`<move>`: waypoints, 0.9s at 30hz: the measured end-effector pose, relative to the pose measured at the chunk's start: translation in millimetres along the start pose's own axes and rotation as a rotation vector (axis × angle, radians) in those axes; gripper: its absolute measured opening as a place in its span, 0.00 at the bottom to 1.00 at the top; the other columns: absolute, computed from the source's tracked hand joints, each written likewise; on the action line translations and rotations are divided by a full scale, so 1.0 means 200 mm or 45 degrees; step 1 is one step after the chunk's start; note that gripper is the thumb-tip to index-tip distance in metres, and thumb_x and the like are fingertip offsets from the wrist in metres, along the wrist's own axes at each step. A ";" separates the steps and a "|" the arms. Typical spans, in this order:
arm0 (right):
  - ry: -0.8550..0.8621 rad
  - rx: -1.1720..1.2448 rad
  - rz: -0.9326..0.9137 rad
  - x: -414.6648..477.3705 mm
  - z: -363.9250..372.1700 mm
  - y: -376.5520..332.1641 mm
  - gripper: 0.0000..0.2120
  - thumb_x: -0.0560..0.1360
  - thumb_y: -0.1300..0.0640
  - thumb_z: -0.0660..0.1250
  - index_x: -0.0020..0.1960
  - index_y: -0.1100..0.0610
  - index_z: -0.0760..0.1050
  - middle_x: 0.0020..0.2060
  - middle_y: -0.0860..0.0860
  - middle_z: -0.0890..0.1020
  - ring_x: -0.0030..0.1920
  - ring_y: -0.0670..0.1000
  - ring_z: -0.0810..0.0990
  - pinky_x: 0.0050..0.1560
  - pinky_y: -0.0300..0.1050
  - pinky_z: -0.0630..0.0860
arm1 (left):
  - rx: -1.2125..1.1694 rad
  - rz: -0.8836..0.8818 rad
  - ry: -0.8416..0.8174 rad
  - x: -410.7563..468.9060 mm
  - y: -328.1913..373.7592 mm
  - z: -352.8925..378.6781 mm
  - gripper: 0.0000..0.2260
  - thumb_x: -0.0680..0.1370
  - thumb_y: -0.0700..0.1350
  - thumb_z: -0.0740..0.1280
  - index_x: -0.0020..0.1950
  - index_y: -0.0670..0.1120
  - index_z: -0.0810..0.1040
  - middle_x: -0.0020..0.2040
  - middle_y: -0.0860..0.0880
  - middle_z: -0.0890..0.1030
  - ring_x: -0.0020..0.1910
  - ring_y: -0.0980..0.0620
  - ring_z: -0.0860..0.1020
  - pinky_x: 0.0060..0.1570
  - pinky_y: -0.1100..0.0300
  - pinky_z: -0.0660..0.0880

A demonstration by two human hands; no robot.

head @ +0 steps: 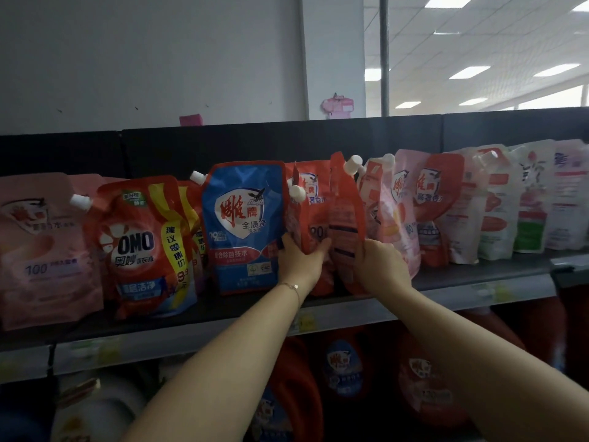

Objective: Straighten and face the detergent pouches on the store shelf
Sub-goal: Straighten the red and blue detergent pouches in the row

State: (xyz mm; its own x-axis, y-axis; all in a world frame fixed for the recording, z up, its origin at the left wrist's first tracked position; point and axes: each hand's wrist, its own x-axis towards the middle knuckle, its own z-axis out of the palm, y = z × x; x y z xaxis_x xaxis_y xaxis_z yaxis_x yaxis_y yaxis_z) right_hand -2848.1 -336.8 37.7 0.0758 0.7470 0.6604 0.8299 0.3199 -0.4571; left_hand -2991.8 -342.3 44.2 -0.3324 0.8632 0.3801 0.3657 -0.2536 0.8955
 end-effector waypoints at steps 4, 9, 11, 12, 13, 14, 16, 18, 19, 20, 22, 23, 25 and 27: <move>0.081 -0.103 -0.041 0.00 -0.04 0.04 0.17 0.80 0.51 0.55 0.40 0.57 0.75 0.36 0.54 0.80 0.38 0.58 0.78 0.35 0.46 0.69 | -0.020 -0.067 0.116 0.04 -0.03 0.05 0.33 0.70 0.63 0.70 0.70 0.52 0.64 0.64 0.46 0.75 0.59 0.43 0.76 0.58 0.51 0.74; 0.337 -0.106 -0.482 -0.03 -0.06 -0.01 0.09 0.74 0.56 0.59 0.35 0.54 0.65 0.25 0.49 0.73 0.24 0.55 0.72 0.25 0.38 0.57 | 0.008 -0.054 0.144 0.05 -0.05 0.06 0.31 0.69 0.64 0.68 0.67 0.53 0.65 0.62 0.47 0.75 0.58 0.42 0.76 0.59 0.47 0.74; 0.373 -0.090 -0.771 -0.07 -0.03 -0.06 0.07 0.71 0.55 0.59 0.36 0.56 0.70 0.27 0.49 0.75 0.24 0.53 0.74 0.24 0.39 0.61 | 0.035 -0.019 0.131 0.05 -0.05 0.05 0.32 0.67 0.66 0.68 0.65 0.53 0.65 0.61 0.47 0.75 0.57 0.43 0.76 0.59 0.45 0.74; 0.336 -0.151 -0.905 -0.07 0.00 -0.07 0.07 0.70 0.55 0.59 0.38 0.56 0.72 0.30 0.50 0.77 0.28 0.53 0.76 0.26 0.41 0.66 | 0.066 0.002 0.122 0.05 -0.05 0.03 0.31 0.67 0.66 0.68 0.64 0.52 0.65 0.60 0.47 0.75 0.57 0.43 0.76 0.58 0.43 0.74; 0.271 -0.236 -1.009 -0.07 0.03 -0.08 0.07 0.69 0.56 0.59 0.40 0.57 0.74 0.34 0.51 0.78 0.32 0.54 0.77 0.30 0.44 0.70 | 0.114 0.023 0.117 0.05 -0.06 0.02 0.31 0.68 0.66 0.67 0.64 0.51 0.65 0.60 0.47 0.74 0.57 0.43 0.76 0.58 0.42 0.73; 0.202 -0.332 -1.075 -0.05 0.04 -0.09 0.09 0.69 0.56 0.59 0.42 0.57 0.76 0.38 0.52 0.79 0.37 0.55 0.78 0.36 0.46 0.73 | 0.172 0.039 0.120 0.05 -0.07 0.01 0.30 0.68 0.66 0.66 0.63 0.50 0.65 0.61 0.46 0.74 0.57 0.42 0.76 0.58 0.41 0.73; 0.123 -0.514 -1.118 -0.02 0.07 -0.11 0.09 0.67 0.57 0.62 0.42 0.58 0.79 0.41 0.54 0.80 0.41 0.57 0.79 0.45 0.51 0.75 | 0.247 0.067 0.150 0.06 -0.09 -0.01 0.32 0.68 0.69 0.63 0.62 0.50 0.65 0.61 0.46 0.74 0.57 0.43 0.76 0.57 0.41 0.74; 0.093 -0.635 -1.127 0.03 0.07 -0.16 0.07 0.63 0.58 0.71 0.40 0.58 0.81 0.40 0.55 0.81 0.43 0.58 0.80 0.51 0.53 0.76 | 0.241 0.094 0.169 0.07 -0.11 -0.04 0.34 0.66 0.73 0.61 0.61 0.52 0.66 0.59 0.48 0.75 0.54 0.45 0.77 0.54 0.43 0.75; 0.044 -0.693 -1.112 0.04 0.07 -0.19 0.09 0.63 0.57 0.74 0.42 0.58 0.82 0.42 0.55 0.82 0.46 0.59 0.80 0.56 0.54 0.75 | 0.235 0.109 0.174 0.08 -0.12 -0.06 0.33 0.65 0.74 0.61 0.60 0.52 0.67 0.57 0.49 0.76 0.53 0.47 0.77 0.53 0.44 0.76; -0.077 -0.784 -1.059 0.05 0.06 -0.22 0.14 0.66 0.54 0.73 0.50 0.58 0.82 0.49 0.57 0.82 0.54 0.60 0.78 0.63 0.56 0.70 | 0.239 0.131 0.173 0.09 -0.13 -0.07 0.32 0.66 0.73 0.62 0.60 0.53 0.67 0.56 0.50 0.76 0.51 0.49 0.77 0.52 0.47 0.76; -0.329 -1.047 -0.864 0.07 0.08 -0.23 0.26 0.77 0.49 0.63 0.72 0.59 0.67 0.68 0.59 0.71 0.71 0.61 0.64 0.74 0.56 0.53 | 0.279 0.178 0.163 0.10 -0.15 -0.10 0.27 0.69 0.70 0.64 0.60 0.54 0.69 0.55 0.52 0.76 0.49 0.51 0.75 0.50 0.52 0.74; -0.445 -1.199 -0.769 0.08 0.10 -0.22 0.30 0.80 0.47 0.58 0.77 0.58 0.57 0.74 0.59 0.63 0.75 0.60 0.56 0.75 0.56 0.47 | 0.301 0.205 0.161 0.11 -0.17 -0.11 0.24 0.71 0.68 0.64 0.59 0.54 0.69 0.55 0.52 0.77 0.49 0.52 0.75 0.49 0.53 0.73; -0.532 -1.429 -0.708 0.10 0.16 -0.20 0.32 0.81 0.45 0.53 0.79 0.58 0.47 0.78 0.58 0.53 0.77 0.60 0.46 0.75 0.55 0.40 | 0.346 0.255 0.170 0.12 -0.18 -0.11 0.22 0.72 0.66 0.64 0.57 0.53 0.70 0.54 0.52 0.78 0.48 0.51 0.77 0.51 0.52 0.75; -0.559 -1.470 -0.706 0.11 0.22 -0.19 0.34 0.81 0.43 0.53 0.79 0.59 0.43 0.78 0.59 0.49 0.77 0.61 0.43 0.75 0.57 0.39 | 0.421 0.273 0.194 0.13 -0.18 -0.10 0.22 0.72 0.67 0.63 0.57 0.52 0.71 0.51 0.52 0.79 0.46 0.51 0.77 0.49 0.53 0.76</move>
State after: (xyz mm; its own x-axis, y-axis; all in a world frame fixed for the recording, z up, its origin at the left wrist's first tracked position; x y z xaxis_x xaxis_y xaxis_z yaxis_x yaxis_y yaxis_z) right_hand -2901.8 -306.5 44.5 -0.4185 0.8729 0.2508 0.6967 0.1315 0.7052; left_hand -3031.2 -319.7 26.5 -0.3343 0.7253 0.6018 0.6916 -0.2449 0.6794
